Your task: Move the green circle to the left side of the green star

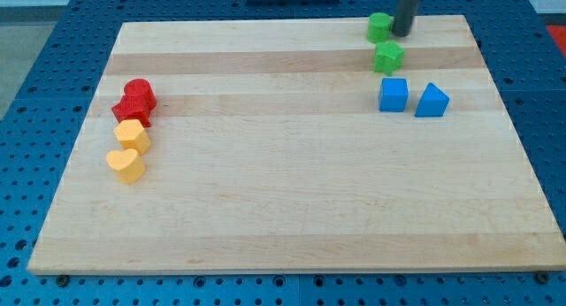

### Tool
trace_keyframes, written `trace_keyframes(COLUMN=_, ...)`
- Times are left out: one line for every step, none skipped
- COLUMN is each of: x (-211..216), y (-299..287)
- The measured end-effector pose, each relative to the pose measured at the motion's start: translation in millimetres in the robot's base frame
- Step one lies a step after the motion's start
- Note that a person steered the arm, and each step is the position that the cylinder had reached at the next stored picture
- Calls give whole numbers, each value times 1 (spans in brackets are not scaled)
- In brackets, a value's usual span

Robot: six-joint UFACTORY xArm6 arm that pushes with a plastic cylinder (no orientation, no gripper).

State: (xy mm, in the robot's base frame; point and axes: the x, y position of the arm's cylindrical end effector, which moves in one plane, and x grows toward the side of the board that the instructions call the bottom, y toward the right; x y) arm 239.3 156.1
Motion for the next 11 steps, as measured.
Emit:
trace_keyframes(x=35, y=-33)
trace_keyframes(x=80, y=-22)
trace_keyframes(x=34, y=-22)
trace_keyframes(x=-5, y=28)
trace_keyframes(x=-46, y=9)
trace_keyframes(x=-31, y=-73)
trace_keyframes(x=18, y=-77)
trace_keyframes(x=-3, y=-75)
trace_keyframes(x=-35, y=-43)
trace_keyframes(x=26, y=-47)
trace_keyframes(x=73, y=-75)
